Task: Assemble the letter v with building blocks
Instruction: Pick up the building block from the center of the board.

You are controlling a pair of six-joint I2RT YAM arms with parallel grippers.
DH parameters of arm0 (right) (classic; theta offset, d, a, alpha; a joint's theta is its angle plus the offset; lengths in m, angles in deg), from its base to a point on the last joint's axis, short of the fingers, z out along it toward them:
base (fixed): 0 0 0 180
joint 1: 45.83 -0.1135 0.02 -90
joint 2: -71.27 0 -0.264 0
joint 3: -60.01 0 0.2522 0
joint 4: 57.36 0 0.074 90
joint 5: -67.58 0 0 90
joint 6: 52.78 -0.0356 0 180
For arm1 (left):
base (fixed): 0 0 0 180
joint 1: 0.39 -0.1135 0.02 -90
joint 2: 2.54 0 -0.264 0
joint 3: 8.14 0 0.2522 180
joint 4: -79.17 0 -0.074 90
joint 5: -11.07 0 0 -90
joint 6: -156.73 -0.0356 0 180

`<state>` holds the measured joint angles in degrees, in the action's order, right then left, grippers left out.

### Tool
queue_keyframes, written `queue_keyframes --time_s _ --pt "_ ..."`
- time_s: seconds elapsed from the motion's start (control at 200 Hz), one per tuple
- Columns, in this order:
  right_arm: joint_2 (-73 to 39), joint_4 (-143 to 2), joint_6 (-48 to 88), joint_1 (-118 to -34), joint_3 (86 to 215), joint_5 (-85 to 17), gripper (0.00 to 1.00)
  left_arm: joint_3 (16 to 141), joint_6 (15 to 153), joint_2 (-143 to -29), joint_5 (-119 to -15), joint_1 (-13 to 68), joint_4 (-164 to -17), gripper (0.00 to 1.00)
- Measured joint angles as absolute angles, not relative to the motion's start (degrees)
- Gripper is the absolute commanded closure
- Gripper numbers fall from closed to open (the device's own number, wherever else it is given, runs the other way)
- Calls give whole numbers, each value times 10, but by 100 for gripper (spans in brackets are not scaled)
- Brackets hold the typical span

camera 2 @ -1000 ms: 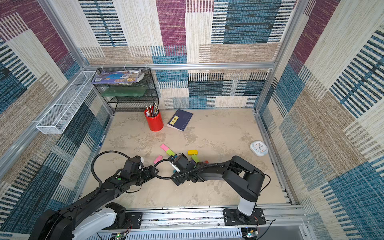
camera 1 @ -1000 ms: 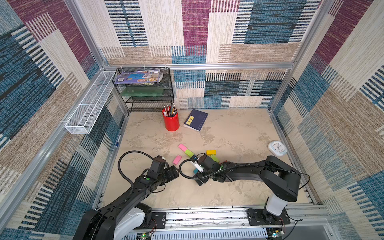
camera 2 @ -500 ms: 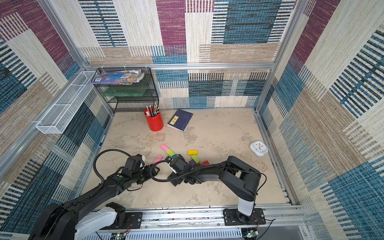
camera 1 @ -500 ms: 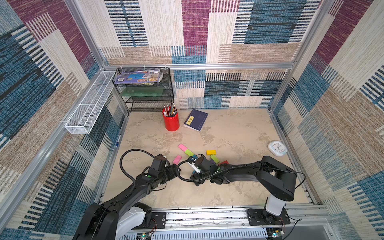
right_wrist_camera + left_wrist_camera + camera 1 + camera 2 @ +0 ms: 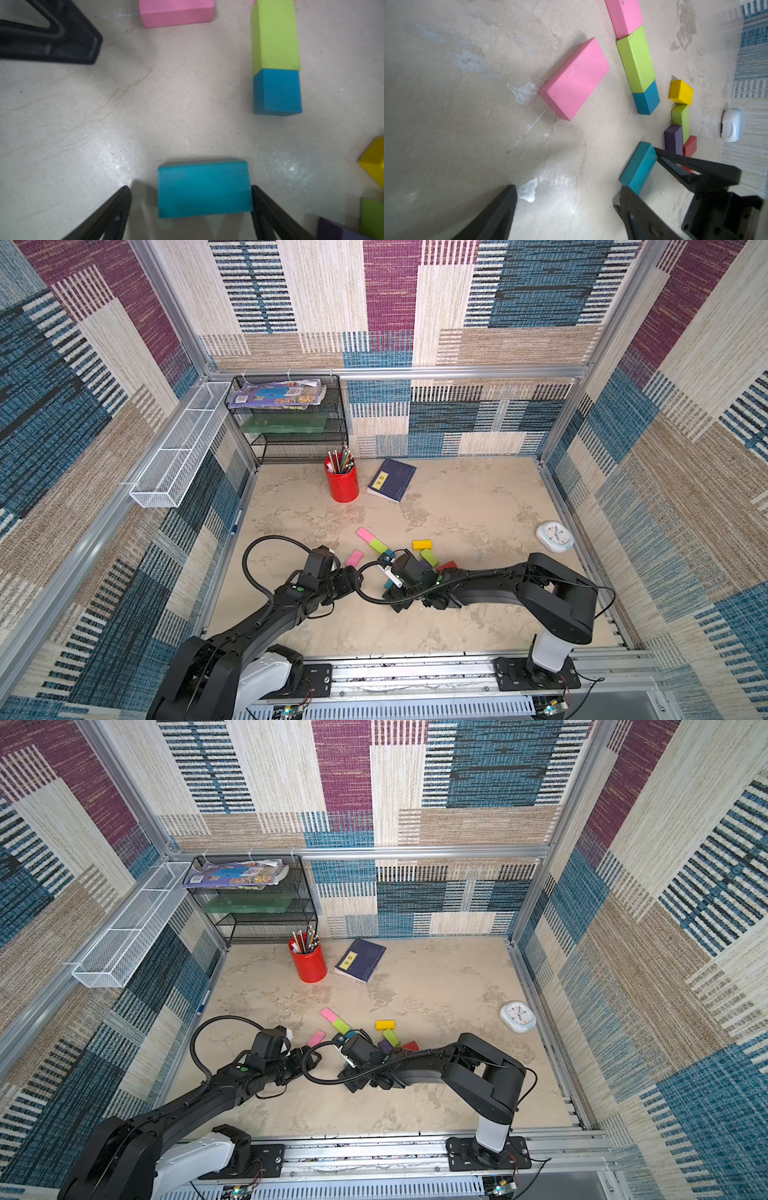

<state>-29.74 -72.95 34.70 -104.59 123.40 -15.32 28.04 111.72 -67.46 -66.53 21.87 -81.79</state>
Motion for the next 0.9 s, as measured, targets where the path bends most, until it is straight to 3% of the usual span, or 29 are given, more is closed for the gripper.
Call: queue_keyframes --time_s 0.901 --pt "-291 -726 360 -1029 1225 -179 34 270 1115 -674 -659 219 -842 19"
